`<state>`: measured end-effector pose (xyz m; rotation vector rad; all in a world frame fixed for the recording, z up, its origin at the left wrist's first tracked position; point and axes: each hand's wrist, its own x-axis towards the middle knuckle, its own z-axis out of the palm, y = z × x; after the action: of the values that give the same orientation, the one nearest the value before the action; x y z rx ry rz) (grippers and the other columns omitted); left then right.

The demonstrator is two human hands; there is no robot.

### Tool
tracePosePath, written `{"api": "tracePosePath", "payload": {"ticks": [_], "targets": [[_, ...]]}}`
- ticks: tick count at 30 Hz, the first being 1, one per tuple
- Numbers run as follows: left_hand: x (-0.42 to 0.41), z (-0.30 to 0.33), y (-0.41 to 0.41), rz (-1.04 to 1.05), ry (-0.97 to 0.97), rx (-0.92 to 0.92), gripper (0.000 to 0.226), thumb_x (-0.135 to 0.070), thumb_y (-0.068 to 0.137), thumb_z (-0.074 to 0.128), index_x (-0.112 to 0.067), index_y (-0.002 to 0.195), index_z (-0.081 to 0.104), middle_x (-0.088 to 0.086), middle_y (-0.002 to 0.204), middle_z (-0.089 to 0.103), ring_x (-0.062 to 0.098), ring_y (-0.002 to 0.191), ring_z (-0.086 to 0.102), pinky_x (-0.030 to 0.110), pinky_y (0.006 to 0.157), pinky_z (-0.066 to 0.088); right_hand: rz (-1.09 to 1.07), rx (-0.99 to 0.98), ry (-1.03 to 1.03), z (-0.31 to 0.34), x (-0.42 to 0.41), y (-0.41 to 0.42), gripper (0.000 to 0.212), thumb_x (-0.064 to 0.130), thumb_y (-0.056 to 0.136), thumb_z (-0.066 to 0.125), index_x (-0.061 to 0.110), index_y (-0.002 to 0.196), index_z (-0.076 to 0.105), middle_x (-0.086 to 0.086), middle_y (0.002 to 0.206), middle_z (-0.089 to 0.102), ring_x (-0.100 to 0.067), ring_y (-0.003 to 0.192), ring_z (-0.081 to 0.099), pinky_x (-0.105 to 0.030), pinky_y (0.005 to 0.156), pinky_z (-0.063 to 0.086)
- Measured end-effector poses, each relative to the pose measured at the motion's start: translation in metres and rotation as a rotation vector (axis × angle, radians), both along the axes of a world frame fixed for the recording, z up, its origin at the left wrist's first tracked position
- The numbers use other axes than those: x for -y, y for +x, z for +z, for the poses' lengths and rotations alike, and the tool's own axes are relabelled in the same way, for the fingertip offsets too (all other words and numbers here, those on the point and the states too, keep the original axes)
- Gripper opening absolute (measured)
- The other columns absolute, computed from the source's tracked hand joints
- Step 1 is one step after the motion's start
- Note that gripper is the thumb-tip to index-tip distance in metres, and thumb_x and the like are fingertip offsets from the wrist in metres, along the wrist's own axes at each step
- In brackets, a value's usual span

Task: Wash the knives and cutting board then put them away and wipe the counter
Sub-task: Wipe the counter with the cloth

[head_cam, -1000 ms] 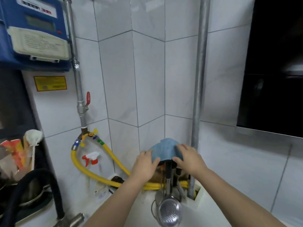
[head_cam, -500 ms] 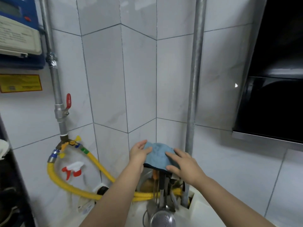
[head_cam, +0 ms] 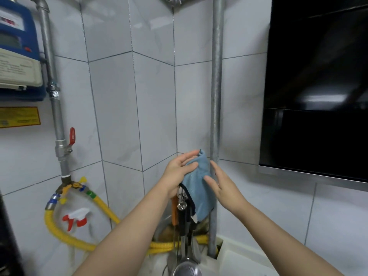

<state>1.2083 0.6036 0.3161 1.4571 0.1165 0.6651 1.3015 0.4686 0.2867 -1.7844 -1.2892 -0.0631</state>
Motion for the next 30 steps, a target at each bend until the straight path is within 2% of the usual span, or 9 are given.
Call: {"api": "tracePosePath", "payload": {"ticks": [3,7,9,12,16,19,24,27,30], "targets": [[0.02,0.002,-0.015,-0.05,0.0,-0.015,0.036,0.007,0.089,0.054,-0.011,0.119,0.061,-0.001,0.099,0.074,0.01,0.087,0.07,0.02,0.072,0.056,0.075,-0.014,0.03,0.003,0.013,-0.005,0.05,0.041,0.096,0.044,0.038,0.143,0.027,0.02,0.141,0.041,0.001,0.127,0.041,-0.029,0.109,0.035],[0.041,0.001,-0.048,-0.09,0.059,-0.085,0.038,0.006,0.087,0.056,-0.011,0.121,0.06,0.003,0.106,0.071,0.015,0.093,0.069,0.022,0.079,0.056,0.194,-0.098,0.048,-0.001,0.038,-0.025,0.067,0.034,0.093,0.054,0.041,0.145,0.013,0.025,0.145,0.025,0.005,0.133,0.027,-0.02,0.111,0.025],[0.05,-0.003,-0.069,-0.106,0.098,-0.152,0.038,0.005,0.087,0.057,-0.015,0.118,0.063,0.004,0.108,0.07,0.015,0.096,0.068,0.023,0.082,0.055,0.243,-0.089,0.038,-0.005,0.05,-0.033,0.066,0.033,0.086,0.063,0.042,0.141,0.027,0.017,0.145,0.035,0.0,0.132,0.036,-0.027,0.111,0.031],[0.065,-0.015,-0.104,-0.088,0.127,-0.239,0.038,0.005,0.086,0.059,-0.016,0.118,0.062,0.004,0.108,0.07,0.013,0.097,0.067,0.023,0.085,0.055,0.313,-0.186,-0.006,-0.016,0.066,-0.051,0.041,0.029,0.074,0.076,0.041,0.107,0.054,0.01,0.114,0.059,-0.009,0.109,0.057,-0.04,0.096,0.049],[0.086,-0.039,-0.159,-0.005,0.116,-0.331,0.038,0.007,0.085,0.059,-0.015,0.116,0.062,-0.002,0.096,0.074,0.008,0.089,0.069,0.02,0.079,0.055,0.414,-0.33,-0.019,-0.039,0.084,-0.087,0.024,0.014,0.078,0.074,0.018,0.092,0.055,-0.001,0.088,0.057,-0.011,0.081,0.053,-0.033,0.077,0.045],[0.097,-0.061,-0.205,0.142,0.156,-0.411,0.033,-0.001,0.084,0.065,-0.015,0.113,0.064,-0.001,0.098,0.07,0.005,0.088,0.067,0.018,0.078,0.053,0.438,-0.356,-0.065,-0.059,0.084,-0.118,0.017,0.013,0.082,0.069,0.018,0.093,0.057,-0.005,0.079,0.055,-0.013,0.073,0.05,-0.031,0.071,0.042],[0.117,-0.105,-0.299,0.279,0.275,-0.677,0.024,-0.018,0.08,0.075,-0.013,0.102,0.071,-0.001,0.097,0.069,0.009,0.09,0.063,0.026,0.086,0.05,0.558,-0.471,-0.235,-0.093,0.074,-0.189,0.015,0.01,0.087,0.063,0.022,0.095,0.058,-0.003,0.083,0.062,-0.012,0.077,0.058,-0.025,0.07,0.049],[0.137,-0.126,-0.358,0.362,0.212,-0.7,0.008,-0.015,0.081,0.073,-0.016,0.087,0.068,-0.004,0.078,0.064,0.006,0.073,0.059,0.016,0.068,0.047,0.688,-0.531,-0.315,-0.105,0.069,-0.238,0.012,0.004,0.089,0.059,0.014,0.096,0.06,0.0,0.081,0.063,-0.008,0.075,0.059,-0.015,0.063,0.048],[0.164,-0.143,-0.42,0.514,0.126,-0.658,0.009,-0.022,0.083,0.072,-0.018,0.078,0.065,-0.006,0.069,0.059,0.004,0.064,0.054,0.014,0.059,0.042,0.775,-0.646,-0.335,-0.12,0.07,-0.296,0.017,0.006,0.087,0.063,0.014,0.102,0.061,-0.005,0.092,0.067,-0.01,0.081,0.064,-0.015,0.065,0.05]]}}
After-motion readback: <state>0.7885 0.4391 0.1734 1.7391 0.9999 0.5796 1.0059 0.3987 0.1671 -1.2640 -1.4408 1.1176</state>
